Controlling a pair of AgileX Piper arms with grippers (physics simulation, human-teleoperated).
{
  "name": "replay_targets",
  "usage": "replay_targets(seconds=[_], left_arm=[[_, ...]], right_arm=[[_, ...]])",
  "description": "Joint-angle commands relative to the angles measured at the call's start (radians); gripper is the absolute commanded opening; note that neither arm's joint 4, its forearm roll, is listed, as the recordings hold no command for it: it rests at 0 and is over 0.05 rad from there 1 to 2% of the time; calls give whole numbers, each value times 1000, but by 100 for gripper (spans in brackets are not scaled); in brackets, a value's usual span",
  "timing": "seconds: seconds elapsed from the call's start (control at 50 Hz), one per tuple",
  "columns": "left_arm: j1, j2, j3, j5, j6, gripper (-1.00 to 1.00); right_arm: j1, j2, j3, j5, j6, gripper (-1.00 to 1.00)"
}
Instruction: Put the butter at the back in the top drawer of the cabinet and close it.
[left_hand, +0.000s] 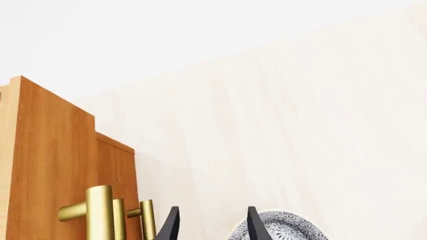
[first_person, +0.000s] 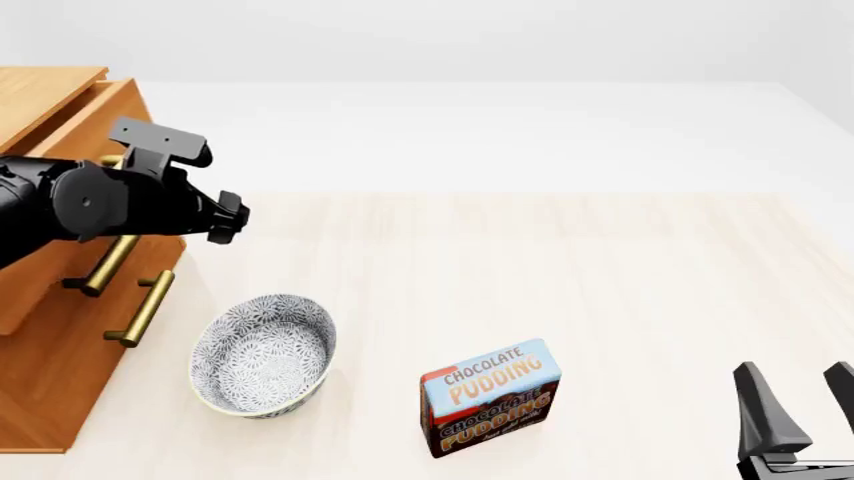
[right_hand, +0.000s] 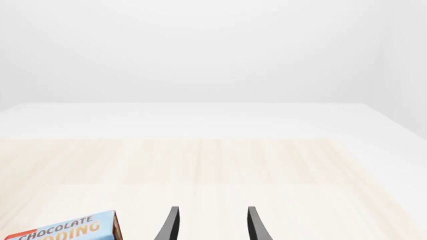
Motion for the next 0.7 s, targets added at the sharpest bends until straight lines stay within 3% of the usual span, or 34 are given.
replay_targets(seconds=[0.02, 0.7], left_arm=[[27, -13, 9, -10, 4, 100], [96, -10, 44, -62, -4, 100]], right_arm=[[0, 0, 0, 0, 0, 100], [0, 0, 0, 0, 0, 100]])
